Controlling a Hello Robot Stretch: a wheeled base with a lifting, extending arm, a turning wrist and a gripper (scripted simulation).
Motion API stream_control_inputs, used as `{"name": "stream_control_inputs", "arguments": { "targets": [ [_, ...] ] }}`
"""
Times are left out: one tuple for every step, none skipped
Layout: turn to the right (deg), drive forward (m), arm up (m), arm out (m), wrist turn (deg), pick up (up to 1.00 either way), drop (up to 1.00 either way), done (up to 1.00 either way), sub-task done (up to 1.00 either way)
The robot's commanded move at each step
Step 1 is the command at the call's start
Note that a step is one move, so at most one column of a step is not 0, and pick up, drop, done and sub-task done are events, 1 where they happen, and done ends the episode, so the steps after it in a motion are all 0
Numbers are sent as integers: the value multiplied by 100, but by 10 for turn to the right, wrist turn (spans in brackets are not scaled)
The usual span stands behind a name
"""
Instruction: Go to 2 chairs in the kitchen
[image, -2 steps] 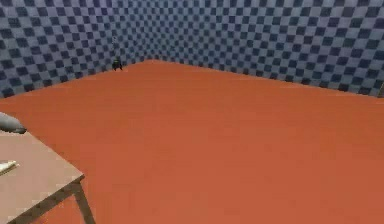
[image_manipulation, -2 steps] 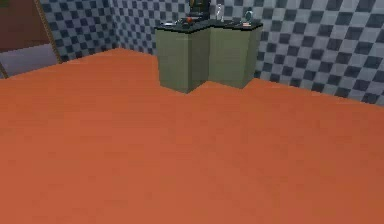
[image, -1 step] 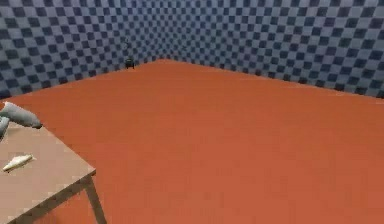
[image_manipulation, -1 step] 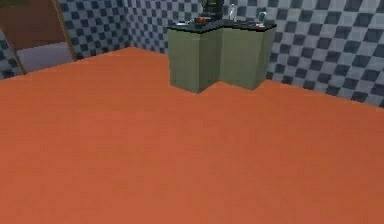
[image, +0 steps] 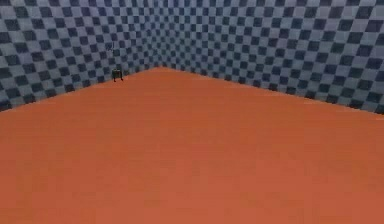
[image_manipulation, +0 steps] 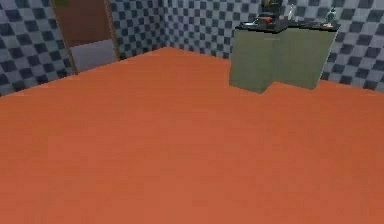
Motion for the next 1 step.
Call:
{"name": "stream_control_inputs", "arguments": {
  "targets": [
    [0,5,0,0,0,0,0,0,0]
  ]
}}
